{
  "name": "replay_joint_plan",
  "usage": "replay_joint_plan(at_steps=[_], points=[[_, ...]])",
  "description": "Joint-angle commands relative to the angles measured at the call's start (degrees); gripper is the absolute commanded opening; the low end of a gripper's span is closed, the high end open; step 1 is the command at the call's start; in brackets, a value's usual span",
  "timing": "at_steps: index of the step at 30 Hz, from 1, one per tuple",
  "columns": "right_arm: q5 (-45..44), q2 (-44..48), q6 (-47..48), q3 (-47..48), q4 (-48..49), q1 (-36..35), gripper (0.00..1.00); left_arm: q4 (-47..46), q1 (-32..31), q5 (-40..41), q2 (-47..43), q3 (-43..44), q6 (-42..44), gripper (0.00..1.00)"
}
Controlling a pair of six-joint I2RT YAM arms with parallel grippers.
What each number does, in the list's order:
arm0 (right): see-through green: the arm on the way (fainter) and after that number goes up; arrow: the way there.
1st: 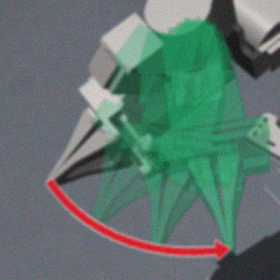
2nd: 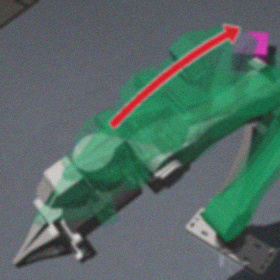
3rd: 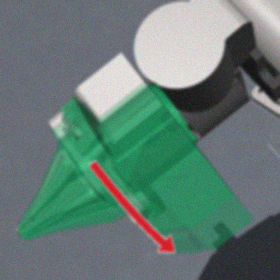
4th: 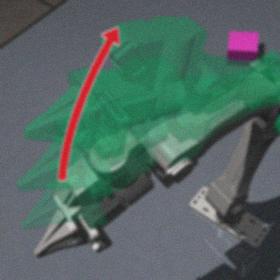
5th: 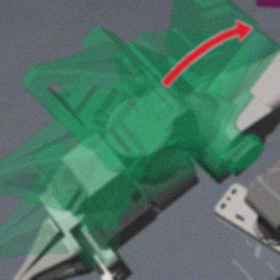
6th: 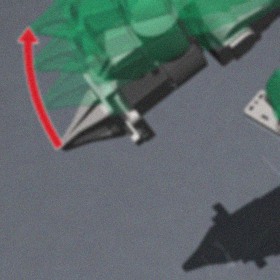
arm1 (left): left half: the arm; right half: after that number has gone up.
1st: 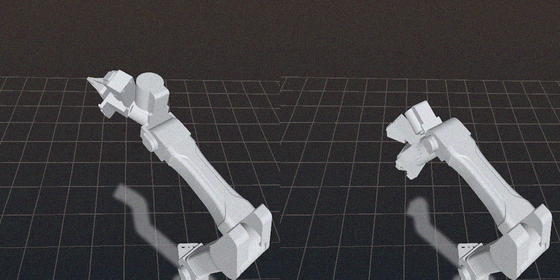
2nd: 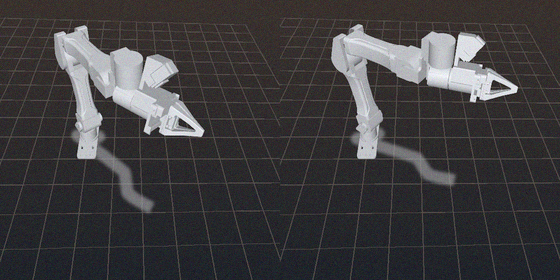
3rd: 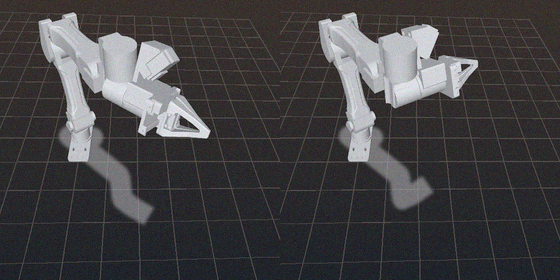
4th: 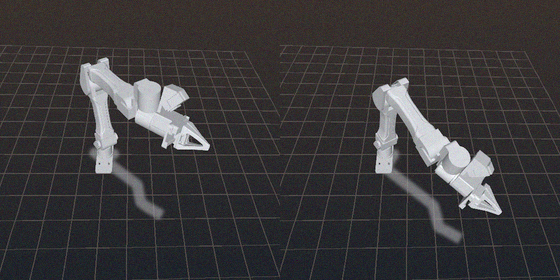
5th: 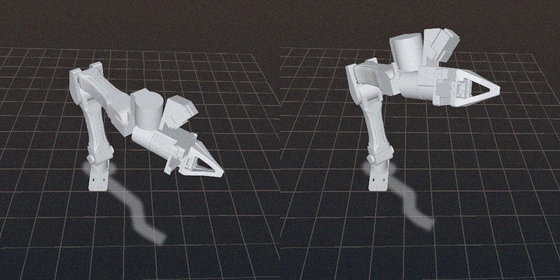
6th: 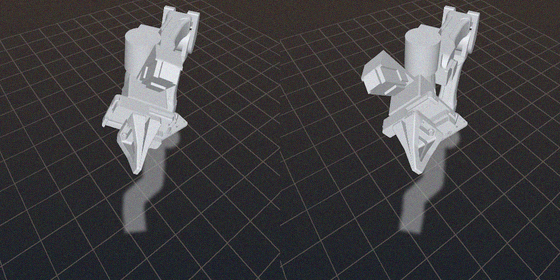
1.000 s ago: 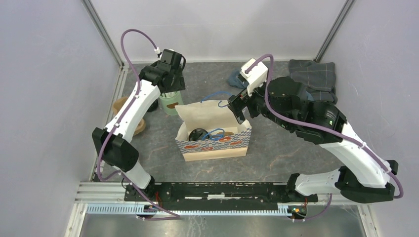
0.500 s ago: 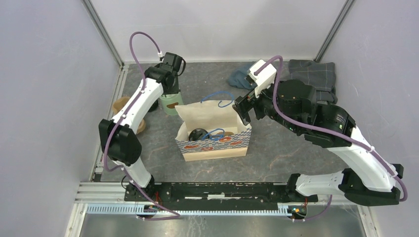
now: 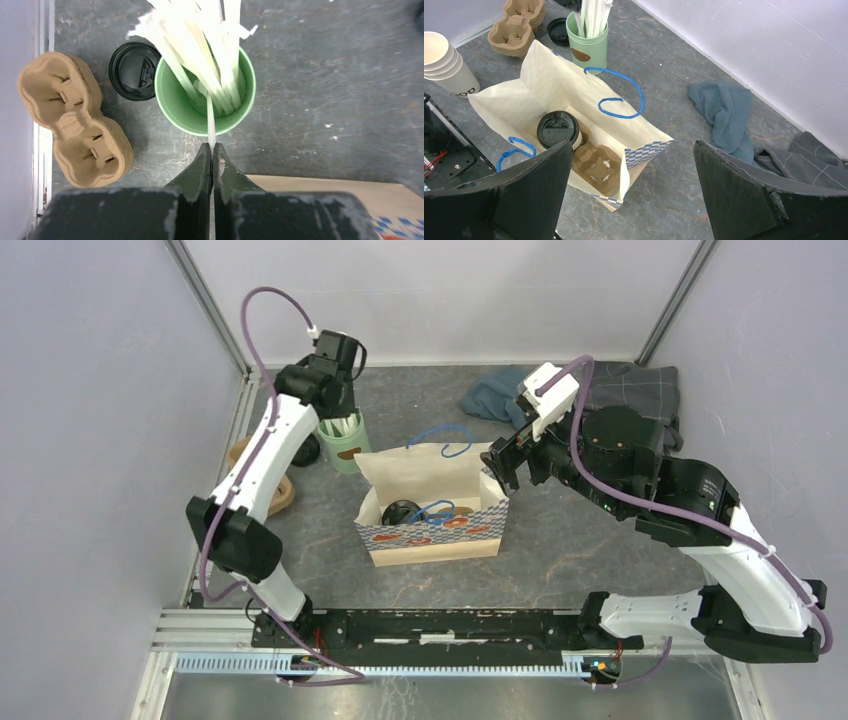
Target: Pack the takeout coffee
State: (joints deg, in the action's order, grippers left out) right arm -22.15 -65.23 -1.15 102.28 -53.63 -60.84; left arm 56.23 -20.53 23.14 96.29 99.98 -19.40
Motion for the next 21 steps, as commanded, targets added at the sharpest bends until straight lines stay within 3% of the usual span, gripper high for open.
replay_joint_plan(at_steps=[1,15,18,21], points=[[-0.3,1.5,0.6,-0.9,2.0,0.2,0.98,7.1,0.1,-4.5,-8.5,8.6,-0.5,0.02],[2.4,-0.5,1.9,2.2,0.8,0.2,0.98,9.3,0.1,-18.5,-25.2,19.7,-6.3,0.02],[2.3,0.0,1.8,1.8,1.4,0.2,0.98,5.2,0.1,-30.7,-29.4,17.2,-6.6,0.02],[1.7,1.0,1.5,1.2,3.3,0.2,0.98,-5.5,0.2,-46.2,-36.3,7.5,-9.5,0.02]])
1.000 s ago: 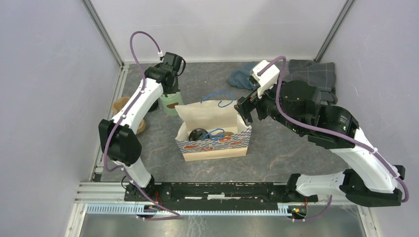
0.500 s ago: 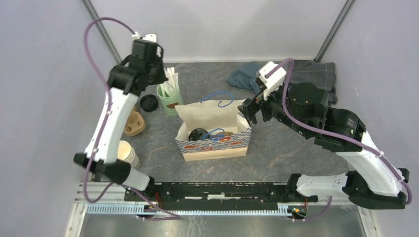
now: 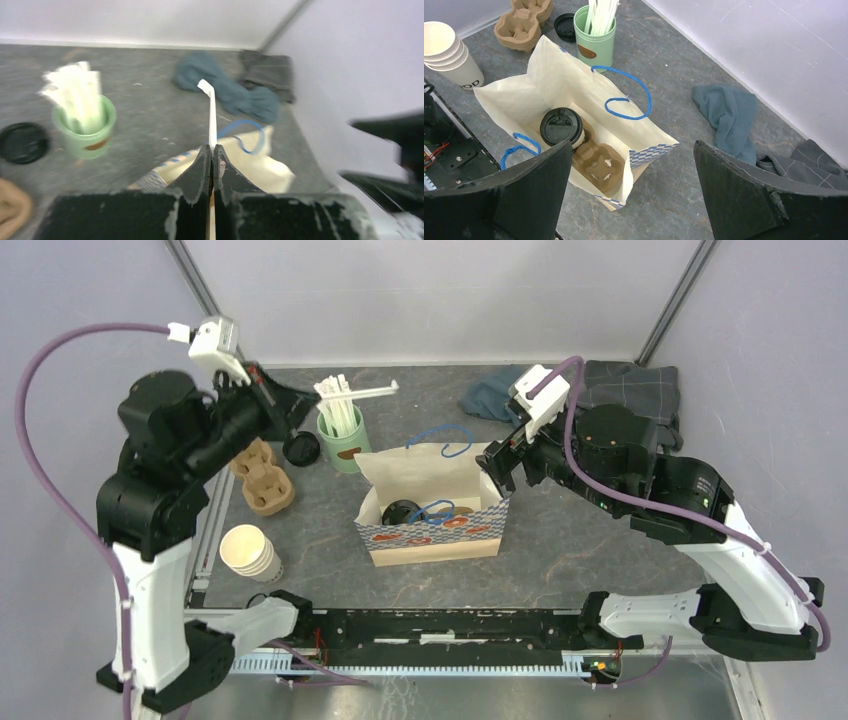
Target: Pack the takeout coffee
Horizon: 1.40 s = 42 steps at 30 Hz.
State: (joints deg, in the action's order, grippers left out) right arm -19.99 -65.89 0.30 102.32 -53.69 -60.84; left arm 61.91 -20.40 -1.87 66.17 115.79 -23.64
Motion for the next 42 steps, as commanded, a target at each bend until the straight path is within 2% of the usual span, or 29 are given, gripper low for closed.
replay_joint_plan(at_steps=[1,2,6,11,15,19,20,21,24,25,27,29,32,35,39,42], points=[[-0.7,2.3,0.1,0.6,4.3,0.2,0.98,-14.3,0.0,-24.3,-9.3,-11.6,-6.9,0.02],[-0.8,3.0,-0.1,0.1,5.6,0.2,0.98,-16.4,0.0,-26.2,-11.2,-16.0,-8.1,0.02],[-0.8,5.5,-0.2,-2.6,10.1,0.2,0.98,-18.9,0.0,-31.3,-14.7,-24.5,-9.8,0.02],[-0.7,6.7,-0.2,-2.4,11.8,0.2,0.98,-17.4,0.0,-35.3,-13.8,-30.1,-7.2,0.02],[-1.2,8.1,-1.9,-3.3,13.0,0.2,0.98,-19.6,0.0,-33.9,-11.7,-34.4,-6.2,0.02],[-1.8,9.9,-2.2,-5.3,14.8,0.2,0.98,-29.4,-0.1,-32.2,-8.5,-40.0,-9.7,0.02],[-2.0,10.2,-2.4,-5.4,15.1,0.2,0.98,-30.3,-0.1,-31.0,-7.6,-40.6,-9.9,0.08],[-2.0,10.3,-2.4,-5.4,15.4,0.2,0.98,-30.4,-0.1,-29.8,-6.8,-40.7,-9.8,0.21],[-2.3,10.7,-2.5,-4.2,15.2,0.2,0.98,-28.6,0.0,-26.4,-6.1,-38.2,-7.6,0.68],[-2.6,11.1,-2.4,-4.1,15.2,0.2,0.98,-27.6,-0.1,-24.6,-6.6,-36.7,-6.6,0.81],[-2.9,11.9,-2.3,-3.4,15.4,0.2,0.98,-24.5,-0.1,-19.0,-7.7,-32.4,-4.1,0.95],[-4.1,12.7,-2.6,-2.0,15.5,0.2,0.98,-21.2,-0.1,-13.8,-8.2,-27.3,-2.5,0.99],[-6.1,13.1,-1.6,1.4,16.3,0.2,0.98,-21.7,-0.1,-8.8,-9.7,-21.1,-1.9,1.00],[-8.9,12.6,-0.7,6.2,16.9,0.2,0.98,-27.2,-0.1,-6.0,-11.6,-16.4,-1.6,1.00],[-12.8,12.3,1.3,10.0,18.5,0.2,0.98,-37.6,-0.1,-5.4,-13.6,-14.5,1.0,1.00],[-13.1,13.0,1.9,9.7,20.9,0.2,0.98,-40.1,-0.1,-4.7,-13.0,-11.4,4.1,1.00]])
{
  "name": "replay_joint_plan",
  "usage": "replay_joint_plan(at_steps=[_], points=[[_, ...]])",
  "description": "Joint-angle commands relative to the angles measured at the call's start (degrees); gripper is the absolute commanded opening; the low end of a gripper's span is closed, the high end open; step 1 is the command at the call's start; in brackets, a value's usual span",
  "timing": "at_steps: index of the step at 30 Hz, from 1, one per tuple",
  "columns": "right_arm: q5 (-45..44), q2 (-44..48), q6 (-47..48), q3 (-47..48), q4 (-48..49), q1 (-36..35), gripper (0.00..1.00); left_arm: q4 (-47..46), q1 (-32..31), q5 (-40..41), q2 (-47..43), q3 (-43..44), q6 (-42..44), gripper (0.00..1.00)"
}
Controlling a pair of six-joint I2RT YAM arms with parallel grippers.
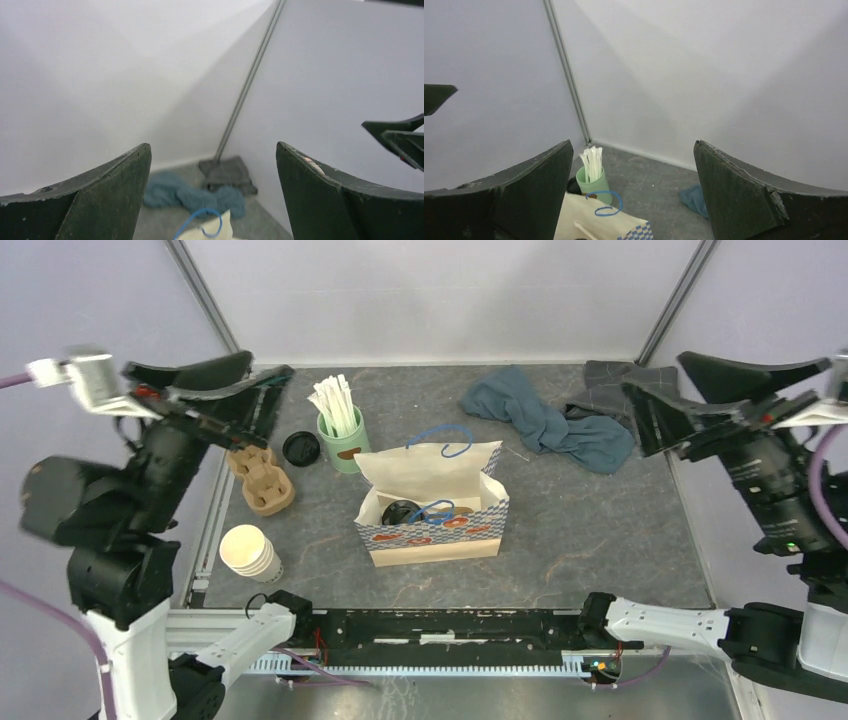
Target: Pack the takeout coffee
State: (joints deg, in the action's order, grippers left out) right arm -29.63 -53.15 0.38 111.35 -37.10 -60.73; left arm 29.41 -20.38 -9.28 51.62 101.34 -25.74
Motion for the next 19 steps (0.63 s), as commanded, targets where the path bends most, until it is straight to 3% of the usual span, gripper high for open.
replay_joint_plan(at_steps=[1,9,17,19], points=[[-3.7,0.5,1.8,0.4,5.0,0.0,0.98,-8.1,-0.1,3.0,1.9,4.2,6.9,1.00],[-5.6,-0.4,2.4,0.9,6.0,0.1,0.98,-8.5,-0.1,5.3,2.7,10.2,11.3,1.00],[-5.8,1.3,3.7,-3.2,9.2,0.1,0.98,-5.4,-0.1,6.8,2.2,11.0,13.0,1.00],[-6.9,-0.2,3.5,-0.2,6.4,0.1,0.98,-5.3,-0.1,6.3,2.0,11.2,13.1,1.00]])
